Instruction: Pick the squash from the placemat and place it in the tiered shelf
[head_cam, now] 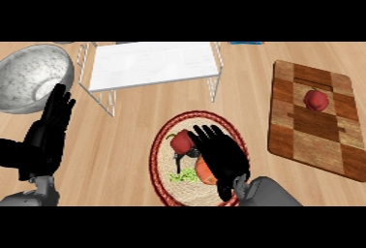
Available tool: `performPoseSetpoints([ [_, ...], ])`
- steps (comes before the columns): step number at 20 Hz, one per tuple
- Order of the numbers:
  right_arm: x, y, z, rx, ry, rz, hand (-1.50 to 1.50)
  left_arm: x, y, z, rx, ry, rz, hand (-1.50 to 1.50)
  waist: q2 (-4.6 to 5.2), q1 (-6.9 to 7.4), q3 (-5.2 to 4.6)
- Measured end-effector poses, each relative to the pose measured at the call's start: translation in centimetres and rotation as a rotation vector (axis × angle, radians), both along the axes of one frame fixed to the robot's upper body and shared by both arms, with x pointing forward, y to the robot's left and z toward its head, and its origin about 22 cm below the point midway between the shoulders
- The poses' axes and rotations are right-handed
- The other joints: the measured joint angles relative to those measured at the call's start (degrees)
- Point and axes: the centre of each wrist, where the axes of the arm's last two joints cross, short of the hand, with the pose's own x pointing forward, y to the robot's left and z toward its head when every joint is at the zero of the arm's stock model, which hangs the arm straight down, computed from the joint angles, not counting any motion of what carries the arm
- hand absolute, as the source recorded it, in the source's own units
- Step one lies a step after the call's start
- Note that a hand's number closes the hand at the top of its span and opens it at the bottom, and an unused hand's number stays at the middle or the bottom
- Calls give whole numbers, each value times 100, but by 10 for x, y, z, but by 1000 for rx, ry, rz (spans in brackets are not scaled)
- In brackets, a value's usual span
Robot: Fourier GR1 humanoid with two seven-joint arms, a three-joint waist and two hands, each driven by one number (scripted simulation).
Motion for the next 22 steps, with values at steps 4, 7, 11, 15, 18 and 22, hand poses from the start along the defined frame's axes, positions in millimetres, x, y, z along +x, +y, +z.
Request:
performPoseSetpoints([
  [4,6,4,-9,12,3,4,-150,1,1,-4,5,2,3,0,0,-2,-1],
  [7,10,3,-15,4,19,0,-150,6,3,-4,1,1,6,0,0,-7,-1],
  [11,8,0,-26,-23,49,2,150,4,2,3,4,0,-1,0,-15,-7,-4],
  [15,7,5,-31,-37,4,51,150,5,-1,3,5,-4,10,0,-58,-9,-22],
  [18,6,2,-32,-37,-54,87,150,4,5,-1,9,-1,8,0,-63,-11,-23],
  [22,6,4,-35,-14,-112,118,150,1,1,-2,8,0,4,0,-81,-13,-36],
])
